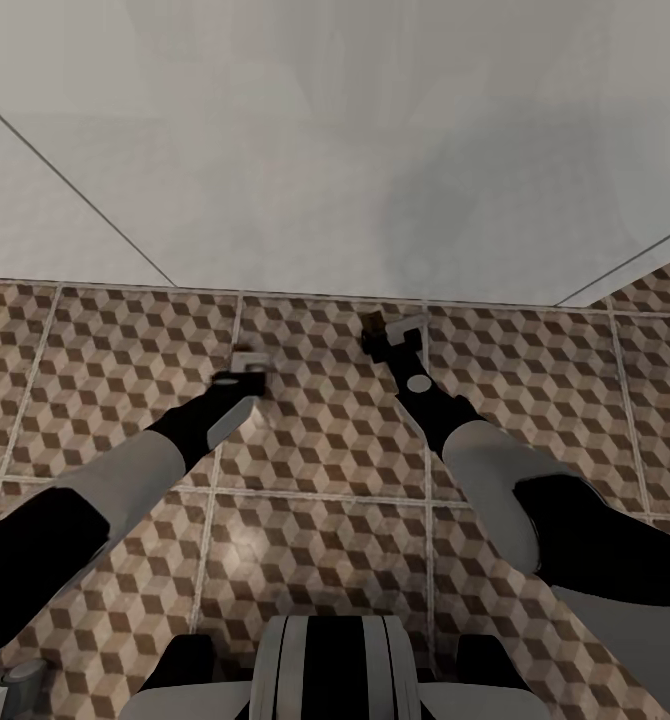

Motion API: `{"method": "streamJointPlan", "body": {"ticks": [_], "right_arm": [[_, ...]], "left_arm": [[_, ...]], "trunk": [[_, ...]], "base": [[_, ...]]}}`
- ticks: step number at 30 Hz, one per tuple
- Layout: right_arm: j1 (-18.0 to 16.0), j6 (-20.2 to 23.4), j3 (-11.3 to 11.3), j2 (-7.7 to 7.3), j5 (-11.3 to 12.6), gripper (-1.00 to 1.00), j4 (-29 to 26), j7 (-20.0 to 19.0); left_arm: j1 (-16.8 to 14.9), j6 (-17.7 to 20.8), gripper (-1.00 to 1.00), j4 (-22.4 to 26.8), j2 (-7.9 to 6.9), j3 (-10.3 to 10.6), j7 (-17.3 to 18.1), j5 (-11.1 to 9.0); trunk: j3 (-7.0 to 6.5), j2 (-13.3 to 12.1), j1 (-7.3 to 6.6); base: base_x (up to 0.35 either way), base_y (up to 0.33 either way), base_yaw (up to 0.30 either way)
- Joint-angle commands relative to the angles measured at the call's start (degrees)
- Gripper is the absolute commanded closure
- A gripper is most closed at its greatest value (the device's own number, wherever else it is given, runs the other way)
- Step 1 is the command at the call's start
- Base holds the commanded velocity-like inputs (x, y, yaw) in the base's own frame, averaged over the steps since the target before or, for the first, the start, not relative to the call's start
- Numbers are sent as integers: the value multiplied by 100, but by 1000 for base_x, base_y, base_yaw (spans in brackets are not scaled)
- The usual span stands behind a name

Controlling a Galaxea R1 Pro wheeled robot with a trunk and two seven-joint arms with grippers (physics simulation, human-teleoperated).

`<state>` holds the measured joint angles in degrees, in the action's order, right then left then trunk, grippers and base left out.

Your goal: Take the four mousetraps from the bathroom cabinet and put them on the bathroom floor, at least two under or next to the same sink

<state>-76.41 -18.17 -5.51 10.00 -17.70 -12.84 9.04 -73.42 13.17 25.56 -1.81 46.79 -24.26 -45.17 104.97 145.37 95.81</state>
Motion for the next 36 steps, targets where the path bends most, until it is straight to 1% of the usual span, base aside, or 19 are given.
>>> {"method": "streamJointPlan", "body": {"ticks": [1,8,10,19,24,29,36], "right_arm": [[-5,-7,-38,0,-14,100,9,45],[-1,-11,-45,0,-21,100,-11,45],[-2,-11,-51,0,-22,100,-15,45],[3,-114,-61,0,-23,100,-25,38],[3,-231,-63,0,-23,100,-26,37],[3,-260,-71,0,-23,100,-26,37],[29,-273,-73,0,-23,100,-26,34]], "left_arm": [[-8,-1,100,-26,-9,50,-61,-20],[-38,-143,100,-86,-47,49,-58,-20],[-101,-203,100,-85,-67,49,-55,-19],[-230,-235,100,-84,-98,49,-53,-19],[-404,-231,100,-124,-98,49,-48,-19],[-582,-228,100,-341,-74,49,8,-19],[-704,-307,100,-761,-93,49,261,-19]], "trunk": [[3,1,-1],[3,1,-1],[3,1,-1],[3,1,-1],[3,1,-1],[3,1,-1],[3,1,-1]], "base": [[0,0,0],[0,0,0],[0,0,0],[0,0,0],[0,0,0],[0,0,0],[0,0,0]]}}
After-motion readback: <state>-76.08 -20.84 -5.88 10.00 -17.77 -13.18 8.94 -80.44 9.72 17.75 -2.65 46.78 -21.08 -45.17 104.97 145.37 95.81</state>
